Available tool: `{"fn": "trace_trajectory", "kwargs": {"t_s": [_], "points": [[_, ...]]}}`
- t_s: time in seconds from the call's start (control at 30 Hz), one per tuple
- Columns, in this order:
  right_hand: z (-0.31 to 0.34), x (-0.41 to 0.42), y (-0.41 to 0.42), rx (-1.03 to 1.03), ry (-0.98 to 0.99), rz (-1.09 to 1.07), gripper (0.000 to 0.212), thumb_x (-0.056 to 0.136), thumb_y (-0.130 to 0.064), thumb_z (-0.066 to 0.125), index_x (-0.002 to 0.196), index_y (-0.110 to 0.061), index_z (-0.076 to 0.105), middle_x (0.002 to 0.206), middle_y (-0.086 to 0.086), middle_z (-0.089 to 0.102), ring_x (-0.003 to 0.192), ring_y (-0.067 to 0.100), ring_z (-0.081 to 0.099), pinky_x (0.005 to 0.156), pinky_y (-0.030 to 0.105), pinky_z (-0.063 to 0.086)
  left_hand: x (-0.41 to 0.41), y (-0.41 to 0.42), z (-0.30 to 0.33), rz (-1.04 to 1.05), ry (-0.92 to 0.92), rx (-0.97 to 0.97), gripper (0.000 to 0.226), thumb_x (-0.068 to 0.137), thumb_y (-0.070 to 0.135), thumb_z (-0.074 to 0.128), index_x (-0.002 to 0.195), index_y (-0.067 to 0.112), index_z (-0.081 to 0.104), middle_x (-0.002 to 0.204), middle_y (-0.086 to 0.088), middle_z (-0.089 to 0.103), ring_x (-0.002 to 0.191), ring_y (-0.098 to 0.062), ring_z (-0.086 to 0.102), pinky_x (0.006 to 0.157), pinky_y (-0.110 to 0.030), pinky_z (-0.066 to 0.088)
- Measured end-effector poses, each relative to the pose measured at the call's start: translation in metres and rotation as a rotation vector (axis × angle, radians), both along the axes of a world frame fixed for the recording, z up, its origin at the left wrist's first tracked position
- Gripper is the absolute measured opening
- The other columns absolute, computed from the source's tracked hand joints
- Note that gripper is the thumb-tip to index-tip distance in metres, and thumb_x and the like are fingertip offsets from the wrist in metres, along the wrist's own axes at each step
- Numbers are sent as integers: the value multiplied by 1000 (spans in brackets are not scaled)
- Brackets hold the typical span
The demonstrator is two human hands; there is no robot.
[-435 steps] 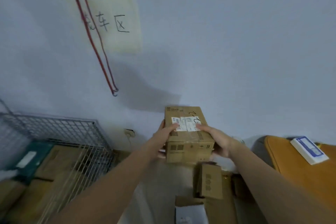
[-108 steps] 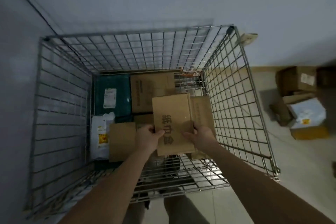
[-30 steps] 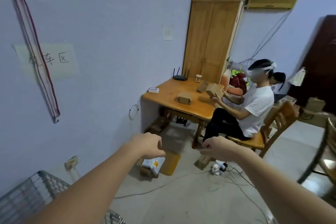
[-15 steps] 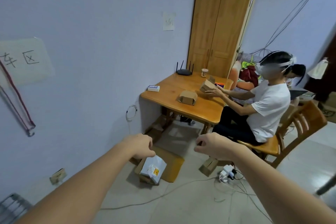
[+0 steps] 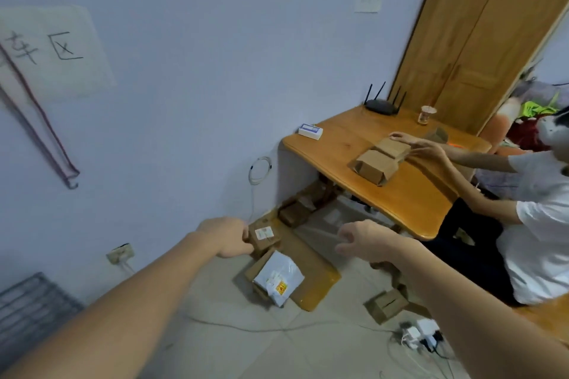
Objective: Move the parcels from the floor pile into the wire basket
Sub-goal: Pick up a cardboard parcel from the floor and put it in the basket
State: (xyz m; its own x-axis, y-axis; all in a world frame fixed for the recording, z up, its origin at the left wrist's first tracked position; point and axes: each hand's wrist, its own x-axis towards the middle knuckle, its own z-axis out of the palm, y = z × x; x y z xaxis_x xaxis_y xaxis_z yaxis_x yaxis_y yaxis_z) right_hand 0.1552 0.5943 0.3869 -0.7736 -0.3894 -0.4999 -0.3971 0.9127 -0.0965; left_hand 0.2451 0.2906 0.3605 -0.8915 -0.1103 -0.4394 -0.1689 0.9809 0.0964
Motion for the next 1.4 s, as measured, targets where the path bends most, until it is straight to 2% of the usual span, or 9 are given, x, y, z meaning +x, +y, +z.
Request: {"fn": "trace_trajectory", "kwargs": {"t_s": [0.2,0.43,0.63,0.77,0.9,1.07,1.27,1.33,1.4], "points": [[4,-97,-40,21,-13,215,59,100,-56,56,150,-24,49,140,3,61,124,23,60,103,37,51,-30,-5,-8,210,-5,54,46,92,61,56,125,30,62,126,0,64,110,-23,62,79,-32,42],[-18,-175,-123,14,-50,401,52,102,-51,56,145,-20,54,128,4,67,111,21,65,97,34,55,-60,-47,-29,345,-70,51,44,93,57,54,127,30,61,125,0,63,101,-22,58,77,-33,42],[-64,-247,-189,67,-68,417,58,100,-55,55,147,-21,53,129,4,67,112,21,65,98,39,56,-132,-112,-71,322,-101,72,47,96,58,52,132,29,59,129,-3,61,113,-25,60,90,-35,48],[-118,-301,-220,107,-91,390,60,100,-56,55,149,-23,49,137,3,63,119,21,63,99,37,54,-198,-151,-124,263,-113,76,46,96,57,52,132,28,58,128,-4,63,113,-24,61,79,-33,42],[-211,-356,-245,174,-139,344,60,101,-55,54,151,-23,46,144,5,59,124,23,60,98,37,52,-261,-176,-215,231,-162,110,47,98,56,51,137,29,55,136,-3,59,123,-24,58,89,-34,45],[-386,-425,-266,206,-248,330,46,101,-47,55,139,-19,59,130,6,65,105,19,57,86,34,47,-326,-192,-390,253,-273,168,49,103,54,49,140,22,53,136,-4,60,127,-26,56,104,-37,47],[-640,-496,-257,128,-335,148,50,97,-52,63,137,-23,58,126,4,62,98,17,60,76,30,49,-377,-175,-654,492,-272,429,34,104,36,60,121,6,63,99,-4,61,93,-23,56,78,-27,44],[-712,-515,-256,40,-324,39,50,98,-50,62,140,-23,55,130,6,62,103,21,59,82,34,51,-396,-168,-720,616,-219,473,37,100,48,61,120,18,64,115,-2,66,98,-19,60,87,-32,50],[-769,-532,-260,-43,-330,-90,58,99,-51,60,148,-23,48,137,9,59,116,28,60,91,41,52,-416,-157,-768,761,-182,527,51,100,56,56,137,22,61,132,-2,64,115,-22,61,98,-36,50]]}}
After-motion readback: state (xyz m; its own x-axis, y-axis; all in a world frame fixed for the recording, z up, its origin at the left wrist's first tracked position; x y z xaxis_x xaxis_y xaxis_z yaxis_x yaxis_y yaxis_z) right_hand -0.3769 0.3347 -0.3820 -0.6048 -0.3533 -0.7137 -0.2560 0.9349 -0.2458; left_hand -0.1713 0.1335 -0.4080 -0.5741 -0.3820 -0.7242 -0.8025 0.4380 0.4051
